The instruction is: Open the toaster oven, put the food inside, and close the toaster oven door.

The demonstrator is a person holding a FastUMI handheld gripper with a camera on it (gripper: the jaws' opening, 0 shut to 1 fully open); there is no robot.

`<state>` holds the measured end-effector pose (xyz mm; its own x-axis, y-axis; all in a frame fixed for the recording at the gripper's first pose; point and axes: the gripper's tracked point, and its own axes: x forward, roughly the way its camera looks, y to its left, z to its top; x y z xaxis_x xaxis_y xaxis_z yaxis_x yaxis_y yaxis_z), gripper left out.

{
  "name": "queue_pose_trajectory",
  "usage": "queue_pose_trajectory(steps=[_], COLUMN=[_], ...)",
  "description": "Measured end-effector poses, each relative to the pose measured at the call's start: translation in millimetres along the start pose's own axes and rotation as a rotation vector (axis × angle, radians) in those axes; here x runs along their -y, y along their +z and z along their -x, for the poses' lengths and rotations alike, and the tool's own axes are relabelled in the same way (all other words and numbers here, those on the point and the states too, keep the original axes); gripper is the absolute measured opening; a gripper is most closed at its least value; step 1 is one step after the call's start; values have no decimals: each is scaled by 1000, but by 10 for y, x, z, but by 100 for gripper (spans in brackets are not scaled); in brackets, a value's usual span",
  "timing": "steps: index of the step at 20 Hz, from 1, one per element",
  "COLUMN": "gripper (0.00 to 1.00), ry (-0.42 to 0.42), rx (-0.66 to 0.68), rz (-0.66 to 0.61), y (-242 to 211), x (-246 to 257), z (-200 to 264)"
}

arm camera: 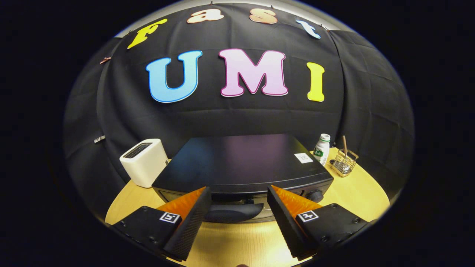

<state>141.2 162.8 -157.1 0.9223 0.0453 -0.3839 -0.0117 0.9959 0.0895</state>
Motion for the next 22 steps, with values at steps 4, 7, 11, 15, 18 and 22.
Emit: queue_pose_trajectory(steps=[4, 7, 11, 15, 18, 22], gripper=[99, 99, 96, 96, 96, 97], ry=[11, 3, 12, 4, 1, 7], rx=[-16, -44, -78, -99, -139, -183], rz=[40, 34, 49, 54, 75, 83], y=[-77, -136, -264, -487, -698, -957], x=[-62, -70, -82, -74, -62, -53], z=[-89, -84, 71, 342, 503, 661])
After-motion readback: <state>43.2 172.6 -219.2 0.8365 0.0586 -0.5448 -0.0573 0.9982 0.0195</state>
